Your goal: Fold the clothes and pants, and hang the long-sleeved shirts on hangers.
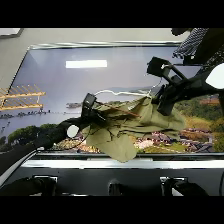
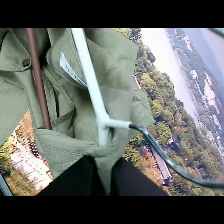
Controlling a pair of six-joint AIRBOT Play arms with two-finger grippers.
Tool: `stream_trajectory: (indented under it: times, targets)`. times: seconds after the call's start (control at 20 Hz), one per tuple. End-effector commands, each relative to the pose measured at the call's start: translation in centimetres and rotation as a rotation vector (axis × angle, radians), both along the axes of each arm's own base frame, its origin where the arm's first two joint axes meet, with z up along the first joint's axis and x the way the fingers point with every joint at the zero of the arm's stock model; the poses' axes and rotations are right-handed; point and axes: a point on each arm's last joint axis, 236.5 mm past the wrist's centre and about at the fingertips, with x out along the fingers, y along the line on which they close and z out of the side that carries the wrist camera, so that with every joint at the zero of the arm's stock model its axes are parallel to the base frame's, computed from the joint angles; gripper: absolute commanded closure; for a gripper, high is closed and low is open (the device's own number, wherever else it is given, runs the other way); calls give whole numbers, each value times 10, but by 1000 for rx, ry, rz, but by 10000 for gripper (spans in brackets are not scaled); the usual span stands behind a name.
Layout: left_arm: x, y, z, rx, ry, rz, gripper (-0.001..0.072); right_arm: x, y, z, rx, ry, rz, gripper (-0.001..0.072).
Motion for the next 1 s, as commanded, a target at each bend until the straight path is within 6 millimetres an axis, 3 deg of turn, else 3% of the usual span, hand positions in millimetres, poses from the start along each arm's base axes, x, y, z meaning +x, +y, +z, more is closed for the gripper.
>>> stream_trajectory:
  times: [0.0, 0.15, 0.5, 0.7, 0.95]
  targets:
    - [15, 27, 17, -94, 70, 117, 674, 0, 0, 0, 9, 8, -18, 674]
    - [14, 39, 21, -79, 204, 106, 674, -1, 2, 1, 39, 35, -70, 675]
    - [42, 28, 86, -117, 92, 69, 674, -11, 10, -1, 70, 87, -59, 676]
    - [53, 23, 101, -133, 64, 68, 673, -10, 10, -9, 65, 118, -63, 676]
    - [62, 36, 107, -139, 55, 96, 674, 0, -4, -25, 3, 137, -103, 676]
